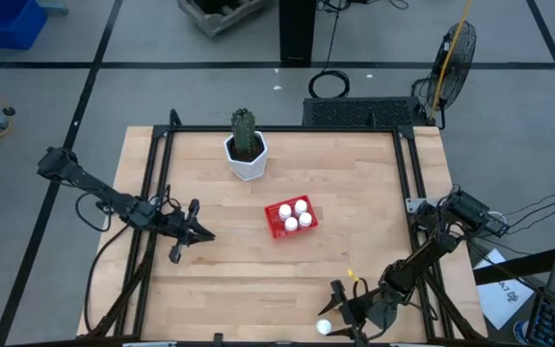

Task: Pick and place pill bottles into a basket
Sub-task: Put the white medicine bottle into the red bin

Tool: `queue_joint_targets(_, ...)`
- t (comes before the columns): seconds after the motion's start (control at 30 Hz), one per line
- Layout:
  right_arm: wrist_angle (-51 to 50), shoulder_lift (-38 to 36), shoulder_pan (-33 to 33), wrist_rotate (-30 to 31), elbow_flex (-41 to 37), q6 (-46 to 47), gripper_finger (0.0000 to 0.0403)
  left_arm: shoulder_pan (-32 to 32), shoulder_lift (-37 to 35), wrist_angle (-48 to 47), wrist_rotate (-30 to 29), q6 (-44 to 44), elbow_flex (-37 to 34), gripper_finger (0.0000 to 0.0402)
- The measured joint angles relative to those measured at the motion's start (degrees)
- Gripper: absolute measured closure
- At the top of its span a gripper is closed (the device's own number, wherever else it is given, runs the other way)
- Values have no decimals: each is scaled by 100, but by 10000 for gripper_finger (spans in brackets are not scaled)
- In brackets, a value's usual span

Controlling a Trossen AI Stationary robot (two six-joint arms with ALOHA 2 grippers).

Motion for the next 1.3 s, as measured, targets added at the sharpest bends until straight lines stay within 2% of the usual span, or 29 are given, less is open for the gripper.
queue_joint_targets(0.2, 34, 36, -13, 2, 0, 4, 152, 0, 0, 0, -1, 0, 0, 366)
queue_joint_targets(0.53, 604, 706, -88, -139, 272, -165, 156, 1, 0, -7, 0, -37, 0, 366)
queue_joint_targets(0.87, -163, 280, -33, -127, 293, -122, 156, 0, 0, -149, 0, -144, 2, 366)
queue_joint_targets(1.03, -180, 275, -51, -116, 291, -84, 158, 2, 0, -152, 0, -146, 0, 366)
queue_joint_targets(1.13, -178, 275, -77, -128, 291, -84, 172, 2, 0, -164, 0, -140, 1, 366)
queue_joint_targets(1.3, -236, 275, -83, -132, 291, -36, 219, 2, 0, -168, 0, -138, 1, 366)
